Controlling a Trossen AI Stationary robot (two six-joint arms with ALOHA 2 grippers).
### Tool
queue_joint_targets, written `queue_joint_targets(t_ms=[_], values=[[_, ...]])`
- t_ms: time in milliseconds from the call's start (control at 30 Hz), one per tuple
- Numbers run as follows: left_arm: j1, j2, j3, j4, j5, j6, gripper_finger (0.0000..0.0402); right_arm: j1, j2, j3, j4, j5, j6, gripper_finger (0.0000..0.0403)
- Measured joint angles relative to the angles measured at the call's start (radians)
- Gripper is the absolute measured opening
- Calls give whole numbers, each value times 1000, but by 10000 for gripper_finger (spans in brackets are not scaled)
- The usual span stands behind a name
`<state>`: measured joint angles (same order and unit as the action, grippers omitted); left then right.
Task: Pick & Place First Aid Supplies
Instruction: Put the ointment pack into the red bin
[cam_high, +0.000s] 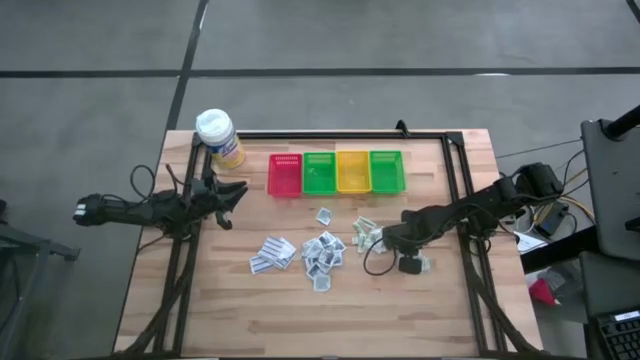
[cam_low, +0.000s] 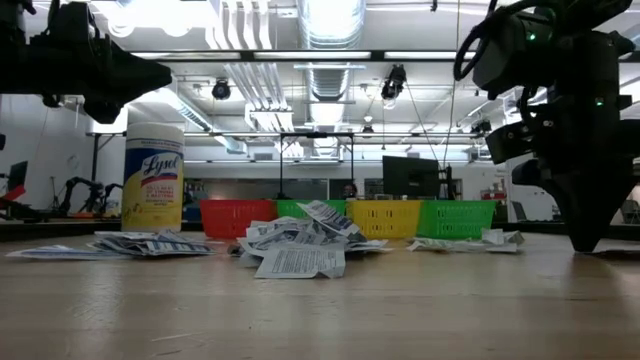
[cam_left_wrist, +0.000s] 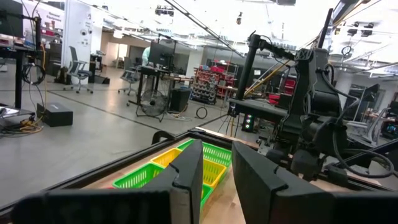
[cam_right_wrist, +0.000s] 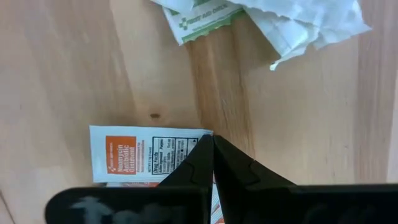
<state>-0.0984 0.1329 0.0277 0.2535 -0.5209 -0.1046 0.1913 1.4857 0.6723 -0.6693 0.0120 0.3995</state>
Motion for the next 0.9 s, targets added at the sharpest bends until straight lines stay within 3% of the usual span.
queue_joint_targets(t_ms=[300,633,900], values=[[0,0,0,0,0,0,83,-14,-7,-3,6,119,-4,8],[0,0,0,0,0,0,83,-37,-6,-3,6,115,-6,10],[0,0,0,0,0,0,83,-38,-6,-3,2,119,-6,69]])
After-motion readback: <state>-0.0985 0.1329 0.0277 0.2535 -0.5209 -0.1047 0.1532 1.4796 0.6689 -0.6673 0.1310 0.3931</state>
